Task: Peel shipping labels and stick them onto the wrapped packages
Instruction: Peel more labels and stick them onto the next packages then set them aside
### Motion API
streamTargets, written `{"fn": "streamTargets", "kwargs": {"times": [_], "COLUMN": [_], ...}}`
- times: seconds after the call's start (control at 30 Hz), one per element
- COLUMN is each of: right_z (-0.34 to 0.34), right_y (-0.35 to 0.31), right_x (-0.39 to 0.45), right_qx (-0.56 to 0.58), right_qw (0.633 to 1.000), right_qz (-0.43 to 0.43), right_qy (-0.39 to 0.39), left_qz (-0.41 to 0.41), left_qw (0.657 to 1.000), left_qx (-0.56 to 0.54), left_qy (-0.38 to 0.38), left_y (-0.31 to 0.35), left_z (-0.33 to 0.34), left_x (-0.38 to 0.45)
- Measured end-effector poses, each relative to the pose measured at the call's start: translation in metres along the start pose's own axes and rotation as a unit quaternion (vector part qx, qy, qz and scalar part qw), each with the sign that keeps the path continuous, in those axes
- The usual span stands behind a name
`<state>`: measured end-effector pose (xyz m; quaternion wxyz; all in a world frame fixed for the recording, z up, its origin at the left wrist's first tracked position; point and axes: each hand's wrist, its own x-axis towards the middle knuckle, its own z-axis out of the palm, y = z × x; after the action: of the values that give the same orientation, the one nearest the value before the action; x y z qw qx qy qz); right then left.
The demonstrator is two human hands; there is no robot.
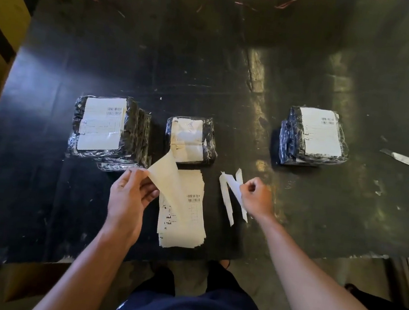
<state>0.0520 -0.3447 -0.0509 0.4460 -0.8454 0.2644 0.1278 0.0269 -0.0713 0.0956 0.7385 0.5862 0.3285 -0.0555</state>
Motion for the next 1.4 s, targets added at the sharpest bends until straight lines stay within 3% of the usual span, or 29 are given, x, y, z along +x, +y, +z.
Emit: {"fn": "streamTargets", "kwargs": {"times": [0.37, 0.5, 0.57, 0.67, 0.97, 1.13, 1.27, 1.4], "right_z": [0.001, -0.014, -0.016, -0.009, 0.011, 0.005, -0.012, -0.025], "right_y": [0.007, -0.025, -0.051, -0.078, -0.098, -0.103, -0.104, -0.107], "right_x": [-0.016, -0.058, -0.09, -0.126, -0.129, -0.118, -0.096, -0.081], "right_qx": [-0.096, -0.058, -0.028, -0.066, -0.134, -0.076, 0.137, 0.348], "right_qw": [0.994, 0.977, 0.952, 0.918, 0.88, 0.917, 0.967, 0.931], "right_qz": [-0.045, -0.2, -0.301, -0.388, -0.433, -0.372, -0.215, -0.015], "right_qy": [-0.031, 0.047, 0.051, 0.052, 0.142, 0.121, 0.022, -0.108], "left_qz": [-0.017, -0.028, -0.032, -0.036, -0.028, -0.022, 0.002, -0.049], "left_qw": [1.0, 0.999, 0.999, 0.999, 0.999, 0.998, 1.0, 0.989], "left_qx": [0.014, 0.013, 0.009, -0.003, -0.034, -0.05, 0.008, 0.129], "left_qy": [-0.02, -0.013, 0.0, 0.016, 0.004, -0.025, 0.014, -0.055], "left_y": [-0.011, -0.012, -0.012, -0.012, -0.009, -0.007, -0.006, -0.009], "left_z": [0.012, 0.017, 0.02, 0.025, 0.03, 0.03, 0.02, 0.007], "left_x": [-0.012, -0.011, -0.01, -0.008, -0.01, -0.013, 0.0, 0.02]}}
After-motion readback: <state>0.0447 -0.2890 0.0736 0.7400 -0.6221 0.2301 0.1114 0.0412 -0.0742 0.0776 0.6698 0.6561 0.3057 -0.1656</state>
